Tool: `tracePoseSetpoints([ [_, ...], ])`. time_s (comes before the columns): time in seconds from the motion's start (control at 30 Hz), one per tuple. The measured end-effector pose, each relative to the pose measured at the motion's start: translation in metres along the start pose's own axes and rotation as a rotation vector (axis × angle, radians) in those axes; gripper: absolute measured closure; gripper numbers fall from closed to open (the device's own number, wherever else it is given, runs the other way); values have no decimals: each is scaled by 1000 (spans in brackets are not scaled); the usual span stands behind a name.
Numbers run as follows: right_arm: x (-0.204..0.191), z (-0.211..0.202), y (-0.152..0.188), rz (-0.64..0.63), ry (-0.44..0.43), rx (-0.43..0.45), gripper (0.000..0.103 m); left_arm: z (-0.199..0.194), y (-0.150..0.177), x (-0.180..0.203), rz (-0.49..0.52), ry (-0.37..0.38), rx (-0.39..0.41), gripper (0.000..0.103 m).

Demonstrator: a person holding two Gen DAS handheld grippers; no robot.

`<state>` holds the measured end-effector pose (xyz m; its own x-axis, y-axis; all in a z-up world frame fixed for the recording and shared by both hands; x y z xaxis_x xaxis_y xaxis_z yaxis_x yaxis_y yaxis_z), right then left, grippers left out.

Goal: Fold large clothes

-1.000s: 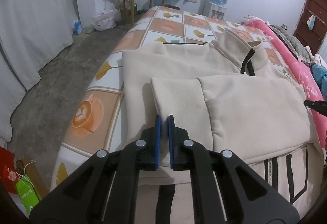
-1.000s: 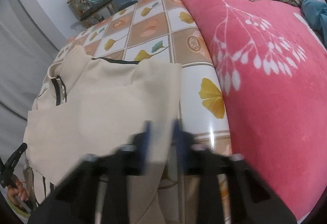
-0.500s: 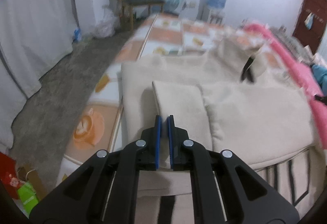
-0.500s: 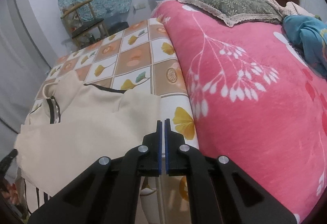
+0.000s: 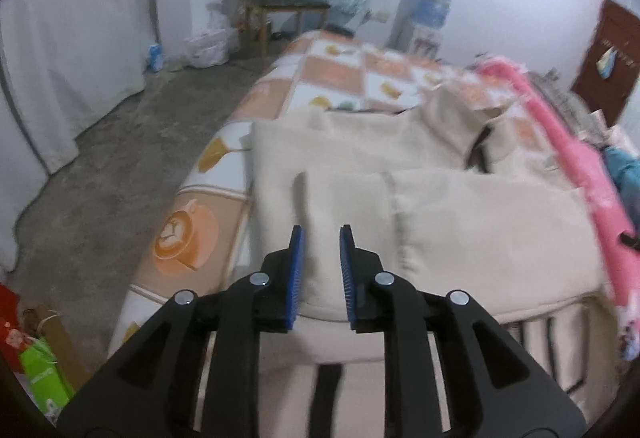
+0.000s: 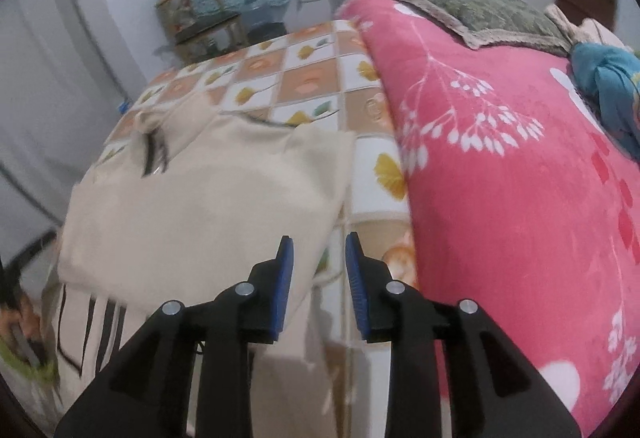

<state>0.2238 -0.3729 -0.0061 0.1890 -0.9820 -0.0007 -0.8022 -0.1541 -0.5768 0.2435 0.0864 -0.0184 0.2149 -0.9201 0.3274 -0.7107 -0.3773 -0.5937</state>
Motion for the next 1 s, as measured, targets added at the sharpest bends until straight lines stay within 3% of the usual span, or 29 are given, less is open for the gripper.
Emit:
tracePoseSetpoints([
  [0.1,-21,-7,15,-80,-29,-4,76,-6,8,11,31,57,-29,78],
  [0.2,-35,3,31,-130,-15,-51,76,11,26,16,68,13,-91,77],
  [0.27,-32,16,41,-107,0,-100,76,26,34,11,64,-18,-141,77],
  [0.3,-27,25,47,-86,17,-134,76,27,36,9,60,-10,-110,77],
  [0.4,-17,22,53,-20,49,-150,77,21,34,9,67,-23,-118,76],
  [0.6,-30,-25,53,-18,57,-73,76,-18,37,-1,70,-34,-71,43],
  [0.63,-37,-32,57,-19,42,-65,74,-22,39,-2,69,-38,-72,38],
  [0.7,-50,-37,63,-17,12,-64,56,-35,47,-4,70,-41,-74,30],
  [0.73,-57,-37,66,-23,-2,-68,55,-40,52,-5,72,-42,-79,25],
  [1.0,-125,-40,96,-108,-71,-120,28,-60,107,8,163,-67,-178,16],
])
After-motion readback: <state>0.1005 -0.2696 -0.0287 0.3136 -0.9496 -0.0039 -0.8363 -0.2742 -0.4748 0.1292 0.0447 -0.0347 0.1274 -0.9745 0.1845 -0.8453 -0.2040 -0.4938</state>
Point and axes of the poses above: each gripper's, at about its wrist camera, not at the fingertips, and z roughly the way its jaws point, x to its right, y to its underside, the point moved 2 cm from there along z, roughly the way its jaws point, and after that the axes turned 15 degrees about -z, right-handed, at the moved point
